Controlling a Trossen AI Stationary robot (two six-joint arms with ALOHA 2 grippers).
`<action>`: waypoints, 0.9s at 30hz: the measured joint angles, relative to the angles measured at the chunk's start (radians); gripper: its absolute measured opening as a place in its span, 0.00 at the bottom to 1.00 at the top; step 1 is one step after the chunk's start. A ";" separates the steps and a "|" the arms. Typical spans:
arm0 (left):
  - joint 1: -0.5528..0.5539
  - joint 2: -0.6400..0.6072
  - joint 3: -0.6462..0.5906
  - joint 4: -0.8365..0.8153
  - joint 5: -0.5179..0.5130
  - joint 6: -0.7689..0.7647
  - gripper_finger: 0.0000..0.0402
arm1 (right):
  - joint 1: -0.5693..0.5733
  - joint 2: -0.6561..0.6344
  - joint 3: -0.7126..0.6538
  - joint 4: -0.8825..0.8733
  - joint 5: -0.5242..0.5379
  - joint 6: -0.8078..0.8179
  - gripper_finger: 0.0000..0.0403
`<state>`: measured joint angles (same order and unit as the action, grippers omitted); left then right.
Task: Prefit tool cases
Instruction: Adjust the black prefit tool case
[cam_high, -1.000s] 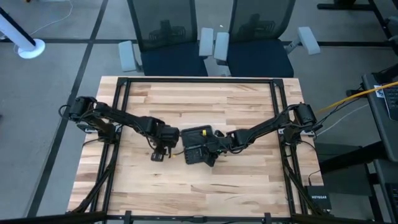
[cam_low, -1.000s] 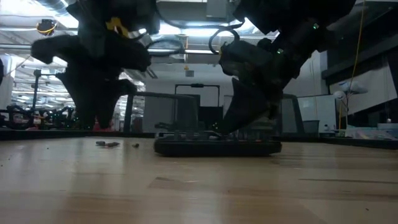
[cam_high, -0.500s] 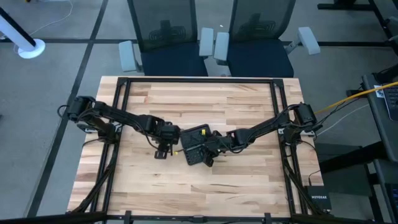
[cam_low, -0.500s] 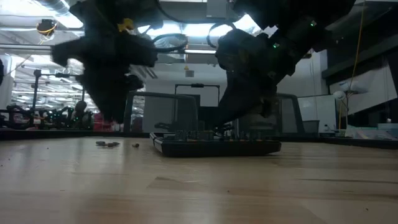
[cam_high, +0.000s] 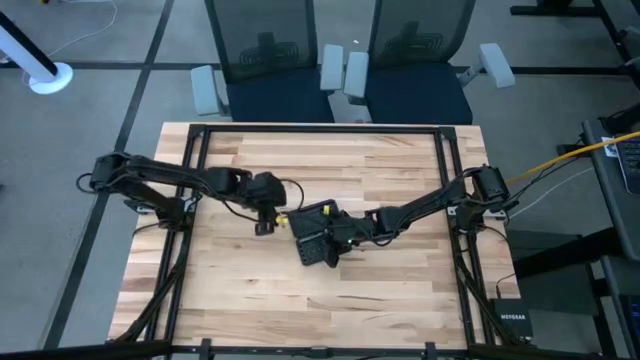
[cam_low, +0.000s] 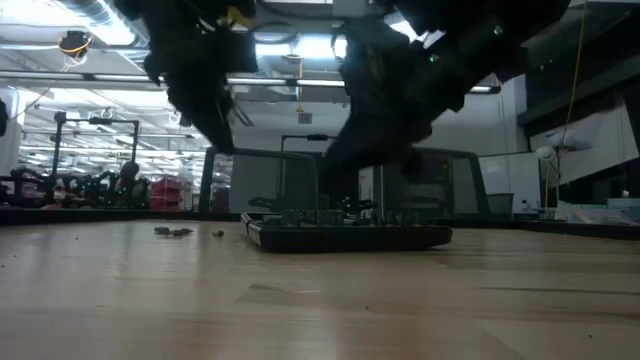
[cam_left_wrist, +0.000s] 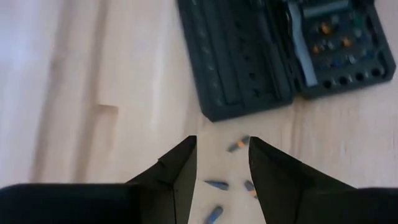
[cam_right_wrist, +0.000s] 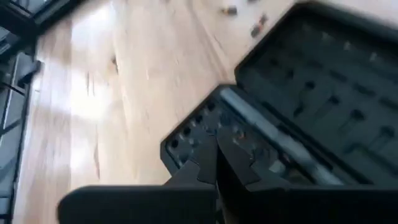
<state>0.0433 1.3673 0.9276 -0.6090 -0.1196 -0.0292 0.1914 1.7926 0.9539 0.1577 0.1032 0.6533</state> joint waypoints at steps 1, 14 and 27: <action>0.004 -0.017 0.000 0.000 -0.001 -0.006 0.34 | -0.008 -0.020 0.000 -0.018 0.017 -0.005 0.00; -0.026 -0.080 -0.048 0.188 0.000 -0.143 0.34 | -0.092 -0.188 -0.001 -0.723 0.015 0.143 0.00; -0.063 -0.068 -0.121 0.264 -0.023 -0.312 0.34 | -0.050 -0.015 0.001 -0.568 -0.105 0.257 0.00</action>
<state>-0.0202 1.2992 0.8062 -0.3447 -0.1424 -0.3407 0.1409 1.7779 0.9547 -0.4099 -0.0013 0.9104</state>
